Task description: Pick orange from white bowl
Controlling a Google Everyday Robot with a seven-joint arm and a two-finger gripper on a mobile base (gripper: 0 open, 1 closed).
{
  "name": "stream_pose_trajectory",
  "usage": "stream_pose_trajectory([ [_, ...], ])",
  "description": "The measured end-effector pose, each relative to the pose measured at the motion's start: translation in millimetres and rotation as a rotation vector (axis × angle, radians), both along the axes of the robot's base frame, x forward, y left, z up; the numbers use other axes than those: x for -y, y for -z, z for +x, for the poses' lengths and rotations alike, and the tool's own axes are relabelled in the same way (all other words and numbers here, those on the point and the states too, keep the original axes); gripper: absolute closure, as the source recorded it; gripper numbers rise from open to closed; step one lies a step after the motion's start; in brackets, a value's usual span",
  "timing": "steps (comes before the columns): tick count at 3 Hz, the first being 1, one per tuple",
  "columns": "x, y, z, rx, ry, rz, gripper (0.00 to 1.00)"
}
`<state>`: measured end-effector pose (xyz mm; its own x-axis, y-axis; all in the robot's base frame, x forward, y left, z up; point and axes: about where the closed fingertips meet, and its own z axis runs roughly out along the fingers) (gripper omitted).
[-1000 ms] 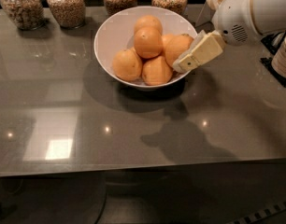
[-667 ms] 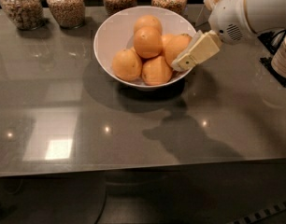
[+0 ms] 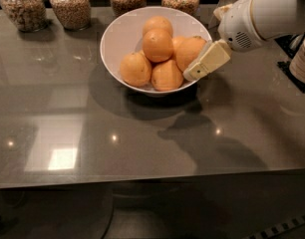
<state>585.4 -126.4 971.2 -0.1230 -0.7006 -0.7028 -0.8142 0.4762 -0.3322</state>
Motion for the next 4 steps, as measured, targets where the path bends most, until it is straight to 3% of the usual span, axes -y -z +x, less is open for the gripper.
stream_pose_trajectory([
  [1,-3,15,6,-0.040,-0.005,0.006,0.09],
  [4,-6,42,32,-0.091,0.008,0.024,0.19],
])
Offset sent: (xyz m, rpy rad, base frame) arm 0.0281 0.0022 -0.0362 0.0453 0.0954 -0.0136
